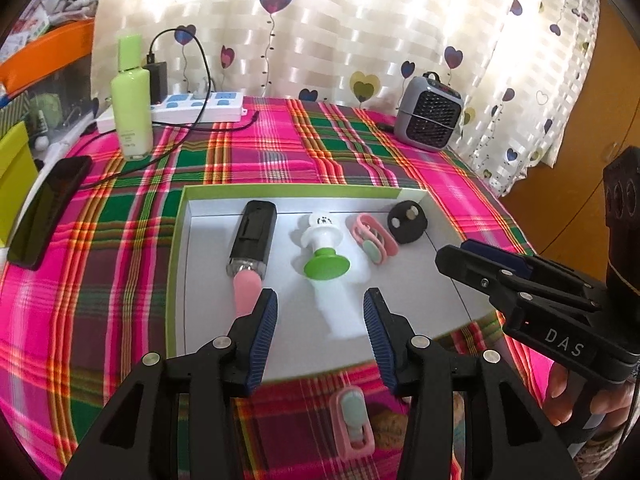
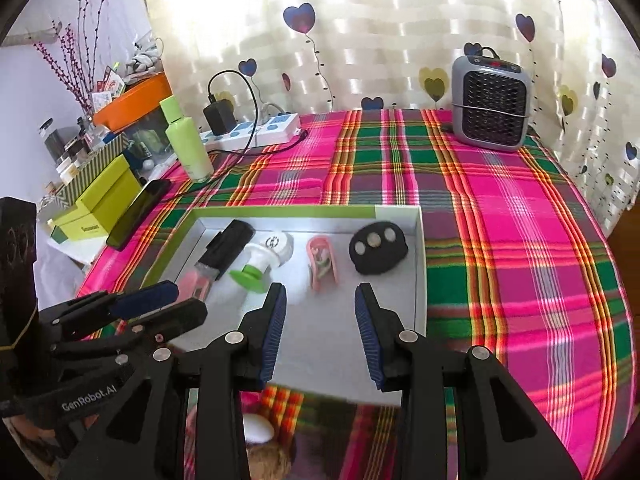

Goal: Organize objects
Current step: 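Withdraw both open tools from the box toward the walnuts and holder, then grasp a walnut with the right tool while the left tool grasps the pink-white holder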

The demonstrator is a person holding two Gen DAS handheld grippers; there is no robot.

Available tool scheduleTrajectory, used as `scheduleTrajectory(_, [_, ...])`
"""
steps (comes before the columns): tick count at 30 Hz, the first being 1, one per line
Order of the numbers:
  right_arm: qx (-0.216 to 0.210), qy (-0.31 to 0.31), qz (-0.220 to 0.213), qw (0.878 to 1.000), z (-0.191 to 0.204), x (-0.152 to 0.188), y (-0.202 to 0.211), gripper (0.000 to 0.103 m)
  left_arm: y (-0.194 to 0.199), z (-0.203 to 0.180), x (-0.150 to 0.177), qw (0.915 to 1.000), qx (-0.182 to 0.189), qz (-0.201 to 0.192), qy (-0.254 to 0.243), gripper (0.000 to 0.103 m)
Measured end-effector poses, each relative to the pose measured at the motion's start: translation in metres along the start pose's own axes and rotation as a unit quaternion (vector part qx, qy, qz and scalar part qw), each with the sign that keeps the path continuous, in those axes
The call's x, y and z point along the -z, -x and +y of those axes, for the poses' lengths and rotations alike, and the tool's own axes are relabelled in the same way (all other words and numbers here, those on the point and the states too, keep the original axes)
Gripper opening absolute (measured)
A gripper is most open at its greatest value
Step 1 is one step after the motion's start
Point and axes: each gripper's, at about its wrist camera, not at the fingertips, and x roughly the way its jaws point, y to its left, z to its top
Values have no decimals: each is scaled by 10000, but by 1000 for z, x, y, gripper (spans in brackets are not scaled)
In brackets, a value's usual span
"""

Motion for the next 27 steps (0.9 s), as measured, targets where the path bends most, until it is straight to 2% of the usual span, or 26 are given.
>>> scheduleTrajectory(13, [91,139,-160,9997,7,35,32,37,29,0,29,9999,27,-93,79,44])
scheduleTrajectory(27, [-104,16,-64,9999,9,75,42,37,44,2,61,9997,131,-99,193,44])
